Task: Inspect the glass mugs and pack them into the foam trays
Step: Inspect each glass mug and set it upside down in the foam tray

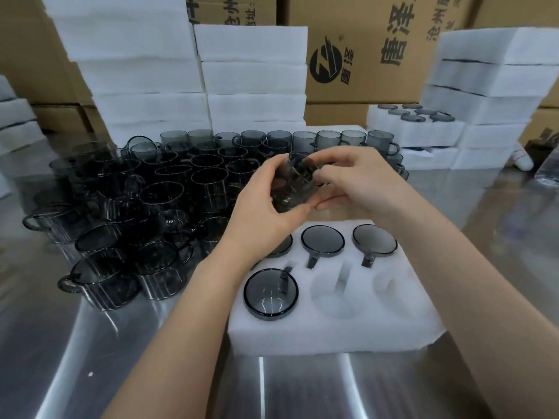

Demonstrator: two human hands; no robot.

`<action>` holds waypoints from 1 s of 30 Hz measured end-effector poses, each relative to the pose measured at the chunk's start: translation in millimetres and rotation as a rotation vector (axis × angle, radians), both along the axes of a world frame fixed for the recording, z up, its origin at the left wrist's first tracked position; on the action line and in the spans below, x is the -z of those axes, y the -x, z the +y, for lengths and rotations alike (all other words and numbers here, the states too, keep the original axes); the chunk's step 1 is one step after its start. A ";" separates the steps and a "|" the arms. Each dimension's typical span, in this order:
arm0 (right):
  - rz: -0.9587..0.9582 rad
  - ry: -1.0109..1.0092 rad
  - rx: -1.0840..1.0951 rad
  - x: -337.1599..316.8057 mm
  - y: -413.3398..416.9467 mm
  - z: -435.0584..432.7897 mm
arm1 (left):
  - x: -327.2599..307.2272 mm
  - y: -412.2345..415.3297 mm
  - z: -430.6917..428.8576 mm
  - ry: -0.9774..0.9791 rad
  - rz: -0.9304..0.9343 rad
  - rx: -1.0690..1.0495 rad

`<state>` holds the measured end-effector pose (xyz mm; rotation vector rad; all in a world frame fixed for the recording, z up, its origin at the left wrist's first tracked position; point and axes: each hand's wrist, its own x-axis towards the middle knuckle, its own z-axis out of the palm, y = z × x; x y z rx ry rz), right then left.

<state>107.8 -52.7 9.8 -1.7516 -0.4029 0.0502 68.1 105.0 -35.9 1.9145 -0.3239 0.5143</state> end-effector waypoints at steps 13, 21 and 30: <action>-0.083 0.014 -0.161 20.0 6.2 -10.3 | 4.5 -6.5 4.1 -0.026 -0.053 -0.052; -0.224 0.105 -0.001 21.0 8.6 -4.5 | 2.6 -4.4 3.2 -0.194 -0.126 -0.039; -0.136 -0.058 0.093 24.3 1.9 -5.3 | 2.3 -2.2 0.1 -0.279 -0.160 0.010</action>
